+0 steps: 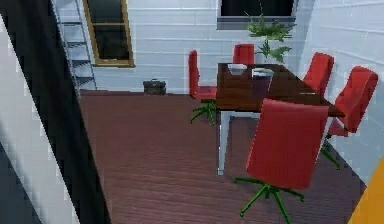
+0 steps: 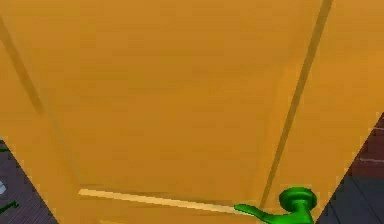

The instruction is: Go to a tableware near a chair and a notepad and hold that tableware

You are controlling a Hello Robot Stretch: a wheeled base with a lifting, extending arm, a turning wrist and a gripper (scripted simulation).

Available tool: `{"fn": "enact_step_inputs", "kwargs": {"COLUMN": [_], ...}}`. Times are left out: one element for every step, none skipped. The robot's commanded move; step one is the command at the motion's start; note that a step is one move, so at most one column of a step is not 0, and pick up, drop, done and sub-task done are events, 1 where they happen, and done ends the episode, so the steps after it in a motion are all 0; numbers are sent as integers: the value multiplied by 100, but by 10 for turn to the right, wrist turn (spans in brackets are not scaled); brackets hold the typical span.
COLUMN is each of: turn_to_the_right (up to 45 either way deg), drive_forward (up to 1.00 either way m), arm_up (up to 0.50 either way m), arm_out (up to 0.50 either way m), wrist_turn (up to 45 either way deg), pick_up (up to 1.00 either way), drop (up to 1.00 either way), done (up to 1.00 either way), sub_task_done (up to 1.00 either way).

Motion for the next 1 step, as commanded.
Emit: {"fn": "enact_step_inputs", "kwargs": {"turn_to_the_right": [-30], "drive_forward": [0], "arm_up": [0], "arm_out": [0], "wrist_turn": [0], "pick_up": [0], "drop": [0], "done": [0], "sub_task_done": [0]}}
